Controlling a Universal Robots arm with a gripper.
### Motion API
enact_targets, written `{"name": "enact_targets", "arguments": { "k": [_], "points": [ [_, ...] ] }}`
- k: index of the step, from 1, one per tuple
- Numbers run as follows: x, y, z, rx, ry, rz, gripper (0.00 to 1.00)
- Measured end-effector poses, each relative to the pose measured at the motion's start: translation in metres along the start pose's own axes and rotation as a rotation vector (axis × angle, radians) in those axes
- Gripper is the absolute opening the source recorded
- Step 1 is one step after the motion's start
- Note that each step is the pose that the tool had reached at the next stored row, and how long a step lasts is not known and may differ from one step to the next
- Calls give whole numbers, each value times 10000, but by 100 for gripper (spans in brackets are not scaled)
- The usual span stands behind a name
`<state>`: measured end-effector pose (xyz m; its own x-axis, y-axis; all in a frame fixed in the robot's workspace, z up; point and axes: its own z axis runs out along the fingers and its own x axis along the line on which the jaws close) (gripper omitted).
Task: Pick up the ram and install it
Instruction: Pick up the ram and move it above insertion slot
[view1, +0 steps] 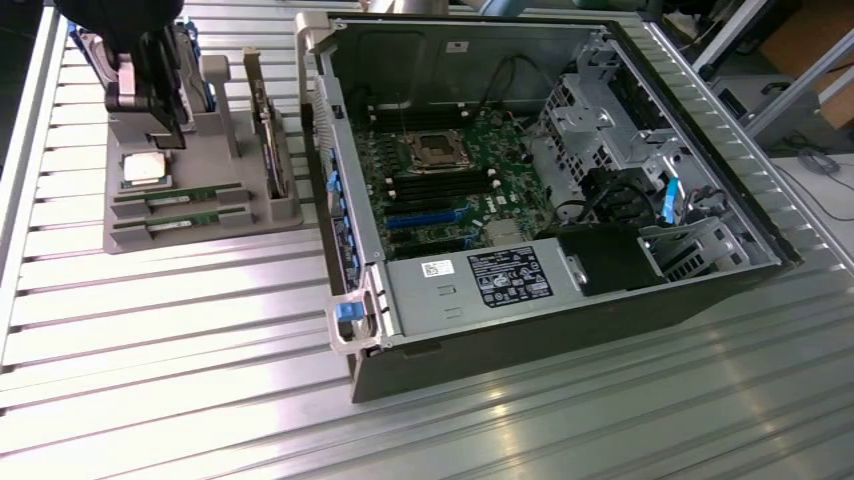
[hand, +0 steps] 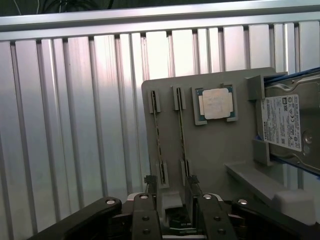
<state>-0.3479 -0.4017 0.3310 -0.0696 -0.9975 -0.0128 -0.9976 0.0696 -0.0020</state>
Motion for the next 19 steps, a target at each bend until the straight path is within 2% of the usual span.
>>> {"name": "enact_targets", "arguments": {
  "k": [19],
  "points": [
    [1,0,66,0,0,0,36]
  ]
}}
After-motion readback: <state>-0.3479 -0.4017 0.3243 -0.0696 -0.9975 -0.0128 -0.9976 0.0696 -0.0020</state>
